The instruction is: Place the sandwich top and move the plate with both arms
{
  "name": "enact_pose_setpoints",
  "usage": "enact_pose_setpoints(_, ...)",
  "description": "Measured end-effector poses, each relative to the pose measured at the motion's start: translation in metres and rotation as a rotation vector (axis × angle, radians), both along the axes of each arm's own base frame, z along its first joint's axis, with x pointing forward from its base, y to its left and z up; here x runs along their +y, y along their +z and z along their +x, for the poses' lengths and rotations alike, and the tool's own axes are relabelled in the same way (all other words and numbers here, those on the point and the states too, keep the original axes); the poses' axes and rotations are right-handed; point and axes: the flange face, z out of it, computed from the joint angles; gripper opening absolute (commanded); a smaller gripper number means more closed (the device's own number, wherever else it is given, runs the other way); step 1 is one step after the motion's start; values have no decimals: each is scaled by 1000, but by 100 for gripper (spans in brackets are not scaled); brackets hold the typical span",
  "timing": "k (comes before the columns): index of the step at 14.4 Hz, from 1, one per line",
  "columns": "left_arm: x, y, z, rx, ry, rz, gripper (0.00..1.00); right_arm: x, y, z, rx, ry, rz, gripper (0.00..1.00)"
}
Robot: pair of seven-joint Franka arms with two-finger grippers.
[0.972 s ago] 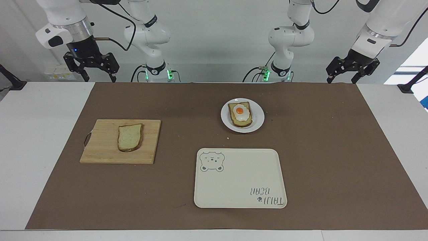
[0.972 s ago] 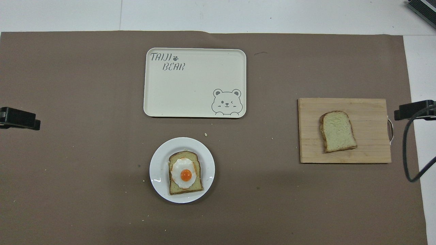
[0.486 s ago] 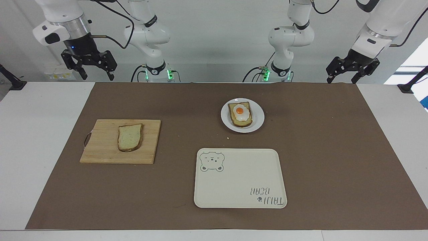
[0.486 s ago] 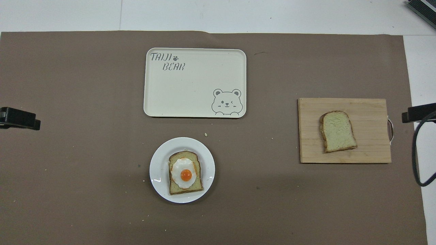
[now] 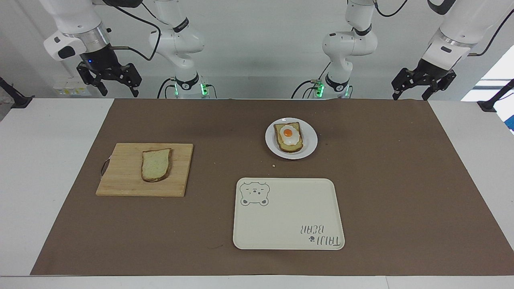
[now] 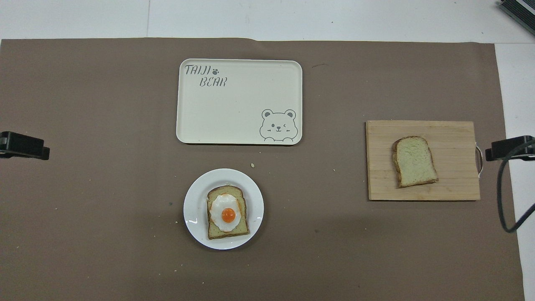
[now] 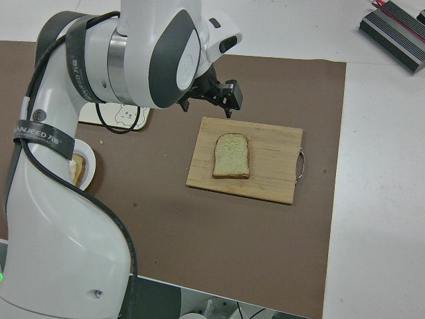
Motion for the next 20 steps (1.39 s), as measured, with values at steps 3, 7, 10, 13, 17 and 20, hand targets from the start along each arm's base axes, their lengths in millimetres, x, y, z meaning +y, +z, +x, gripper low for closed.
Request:
enact_pose_setpoints(3,0,0,0,0,0,0,100,-2,-23,7,-10,13,49,100)
enact_pose_setpoints(7,0,0,0,0,0,0,100,-13,-67,20,-14,75,117,100)
enact_pose_setpoints(10,0,0,0,0,0,0,100,-18,-96,38,-20,72,152,100)
enact_pose_setpoints(13,0,0,0,0,0,0,100,-23,-126,55,-24,88,186,100)
enact_pose_setpoints(17,0,0,0,0,0,0,100,-44,-168,73,-38,127,186,100)
enact_pose_setpoints(20,0,0,0,0,0,0,100,-46,-194,75,-41,134,182,100)
